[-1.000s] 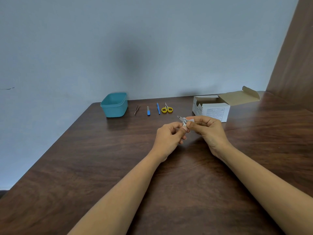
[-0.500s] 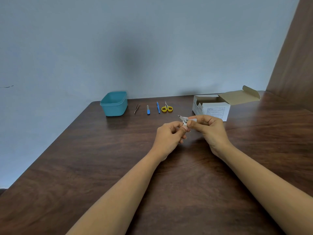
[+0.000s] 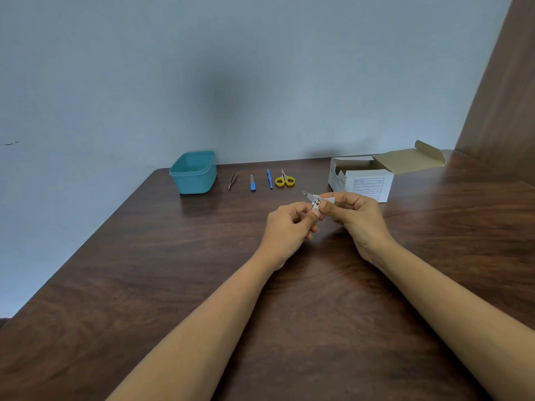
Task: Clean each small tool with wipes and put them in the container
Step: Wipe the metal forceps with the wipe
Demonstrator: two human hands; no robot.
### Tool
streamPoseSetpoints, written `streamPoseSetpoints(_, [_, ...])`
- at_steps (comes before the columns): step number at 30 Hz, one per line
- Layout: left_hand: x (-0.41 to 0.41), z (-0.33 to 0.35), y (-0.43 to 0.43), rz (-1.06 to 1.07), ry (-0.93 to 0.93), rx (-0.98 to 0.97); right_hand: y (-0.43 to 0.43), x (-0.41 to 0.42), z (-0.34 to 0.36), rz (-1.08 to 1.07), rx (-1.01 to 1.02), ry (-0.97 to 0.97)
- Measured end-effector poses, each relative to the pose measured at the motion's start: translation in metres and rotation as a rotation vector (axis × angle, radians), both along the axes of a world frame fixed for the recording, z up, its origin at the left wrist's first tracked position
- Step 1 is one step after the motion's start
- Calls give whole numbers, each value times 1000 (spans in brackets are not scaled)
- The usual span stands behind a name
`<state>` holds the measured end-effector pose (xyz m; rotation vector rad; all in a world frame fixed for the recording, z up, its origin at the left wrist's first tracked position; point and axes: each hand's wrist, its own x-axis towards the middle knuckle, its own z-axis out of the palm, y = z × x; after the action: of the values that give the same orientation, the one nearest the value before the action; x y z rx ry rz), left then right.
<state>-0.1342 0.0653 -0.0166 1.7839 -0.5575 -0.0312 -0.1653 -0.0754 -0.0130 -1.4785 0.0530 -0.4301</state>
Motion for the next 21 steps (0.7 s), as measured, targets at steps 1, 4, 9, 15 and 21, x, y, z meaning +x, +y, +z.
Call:
streamPoseSetpoints(1, [0, 0, 0, 1, 0, 1, 1, 0, 0, 10, -1, -6])
streamPoseSetpoints(4, [0, 0, 0, -3, -3, 1, 1, -1, 1, 11, -13, -20])
streamPoseSetpoints(9, [0, 0, 0, 0, -6, 14, 0, -1, 2, -30, -1, -28])
streamPoseSetpoints(15, [1, 0, 0, -3, -14, 5, 0, -1, 2, 13, -13, -35])
streamPoseSetpoints(21, [2, -2, -1, -6, 0, -20, -2, 0, 1, -1, 85, 25])
